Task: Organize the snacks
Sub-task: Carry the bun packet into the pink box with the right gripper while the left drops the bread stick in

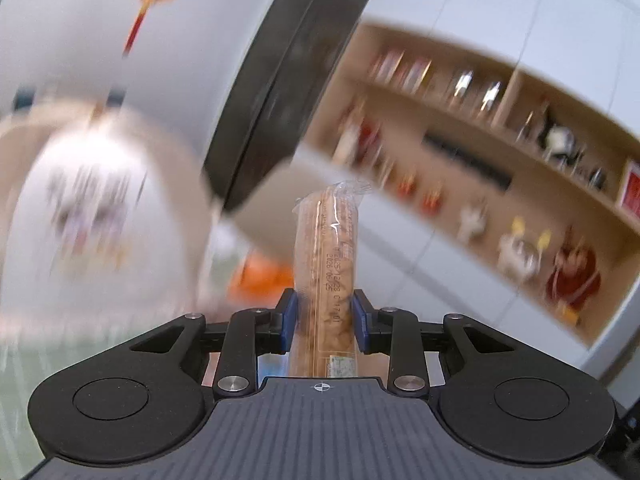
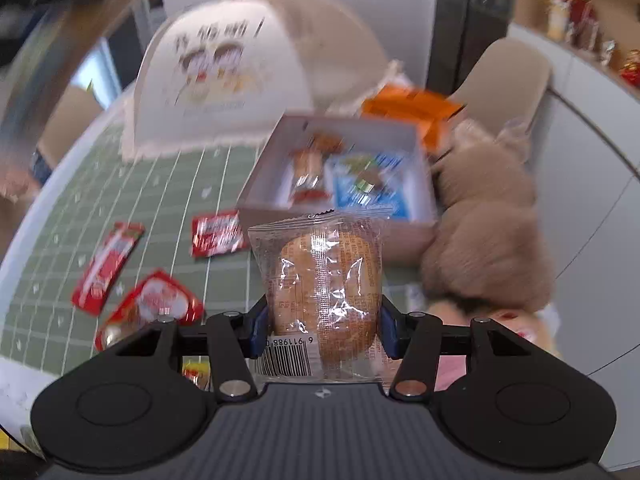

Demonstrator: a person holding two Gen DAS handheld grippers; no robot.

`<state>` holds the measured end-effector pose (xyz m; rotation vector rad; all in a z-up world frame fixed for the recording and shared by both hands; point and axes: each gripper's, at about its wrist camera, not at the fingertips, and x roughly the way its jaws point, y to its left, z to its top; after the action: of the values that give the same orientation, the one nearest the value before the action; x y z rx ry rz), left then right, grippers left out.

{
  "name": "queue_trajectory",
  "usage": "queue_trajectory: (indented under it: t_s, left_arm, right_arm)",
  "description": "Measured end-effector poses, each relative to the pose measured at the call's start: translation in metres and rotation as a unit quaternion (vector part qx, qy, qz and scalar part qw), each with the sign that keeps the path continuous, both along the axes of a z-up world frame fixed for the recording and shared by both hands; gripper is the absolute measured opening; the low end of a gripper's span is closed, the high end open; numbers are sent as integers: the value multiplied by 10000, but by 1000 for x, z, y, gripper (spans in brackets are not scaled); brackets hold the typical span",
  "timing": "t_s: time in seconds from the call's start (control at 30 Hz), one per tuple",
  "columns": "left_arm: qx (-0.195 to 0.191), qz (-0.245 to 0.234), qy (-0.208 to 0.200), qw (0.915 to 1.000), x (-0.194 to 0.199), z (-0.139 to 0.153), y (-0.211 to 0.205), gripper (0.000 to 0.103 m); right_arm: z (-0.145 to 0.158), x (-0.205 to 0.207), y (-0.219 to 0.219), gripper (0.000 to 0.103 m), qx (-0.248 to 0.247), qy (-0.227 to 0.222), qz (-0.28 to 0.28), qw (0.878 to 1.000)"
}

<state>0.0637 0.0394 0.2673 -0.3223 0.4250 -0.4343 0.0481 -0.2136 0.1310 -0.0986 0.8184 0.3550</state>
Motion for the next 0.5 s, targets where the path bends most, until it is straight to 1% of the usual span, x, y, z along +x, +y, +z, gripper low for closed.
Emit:
queue_trajectory:
  t_s: [0.03,0.07,0.1,0.13,0.17,0.2,0.23,0.27,0.33,0.4,0.5]
  left_arm:
    - [96,0,-224,9997,15,10,-8,34]
    - [155,13,-329,9993,28,15,-16,34]
    - [165,-2,-328,9993,43,16,-23,34]
    - [154,-69,-236,9996,58,14,-30,34]
    - [132,-159,14,9998,81,6,-37,35]
    - [124,-163,239,9995,95,-1,-41,37]
    - [122,-98,419,9990,108,-9,-45,38]
    - [101,25,501,9987,116,-17,-47,38]
    - [32,187,557,9983,122,-24,-44,38]
    - [-42,266,617,9977,119,-28,-33,38]
    - [108,362,685,9969,106,-30,-12,38]
  right_arm:
    - [5,-1,-5,52,48,-80,-71,9999]
    - [9,-1,-7,52,83,-132,-130,9998]
    - [12,-1,-12,52,116,-178,-194,9996]
    - [15,-1,-15,52,134,-212,-247,9994]
    - [17,-1,-19,52,138,-231,-292,9992]
    - [18,0,-23,52,137,-243,-330,9991]
    - [18,1,-26,52,130,-255,-352,9990]
    - [17,1,-28,52,115,-269,-373,9989]
    - [19,2,-36,52,104,-298,-417,9986]
    - [23,8,-43,52,132,-325,-446,9984]
    - [43,25,-50,52,269,-472,-422,9976]
